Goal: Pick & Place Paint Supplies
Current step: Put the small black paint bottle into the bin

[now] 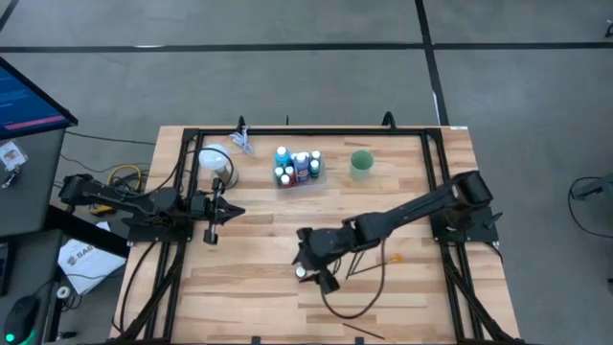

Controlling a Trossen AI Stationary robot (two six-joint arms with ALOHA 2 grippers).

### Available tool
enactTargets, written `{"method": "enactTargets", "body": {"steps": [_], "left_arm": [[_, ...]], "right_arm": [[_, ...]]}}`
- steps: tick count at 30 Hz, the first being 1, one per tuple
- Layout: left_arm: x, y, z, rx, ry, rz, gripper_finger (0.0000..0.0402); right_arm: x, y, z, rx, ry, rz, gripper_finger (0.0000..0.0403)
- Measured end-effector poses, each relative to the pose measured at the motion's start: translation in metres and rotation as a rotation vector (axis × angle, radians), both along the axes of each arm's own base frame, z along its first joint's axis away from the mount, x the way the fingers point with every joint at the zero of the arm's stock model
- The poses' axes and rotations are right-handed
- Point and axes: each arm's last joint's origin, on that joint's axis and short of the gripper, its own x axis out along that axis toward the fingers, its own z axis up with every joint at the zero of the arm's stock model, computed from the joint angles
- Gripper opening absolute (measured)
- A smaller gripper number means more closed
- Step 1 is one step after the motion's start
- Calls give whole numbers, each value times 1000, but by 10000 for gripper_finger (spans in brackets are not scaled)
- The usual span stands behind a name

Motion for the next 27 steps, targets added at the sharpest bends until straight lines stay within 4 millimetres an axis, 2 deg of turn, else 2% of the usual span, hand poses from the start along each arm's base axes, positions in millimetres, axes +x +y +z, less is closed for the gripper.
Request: {"method": "enactTargets", "body": {"steps": [6,14,20,27], "left_arm": [[0,0,0,0,-2,0,2],[0,0,1,-1,-8,0,2],[0,0,1,-1,-8,0,2],[0,0,1,-3,-15,0,2]], "right_arm": [[5,-3,-17,15,59,-25,244],[10,0,-32,26,94,-21,244],[14,-7,-40,16,111,-45,243],[12,-13,-39,-3,140,-59,196]]}}
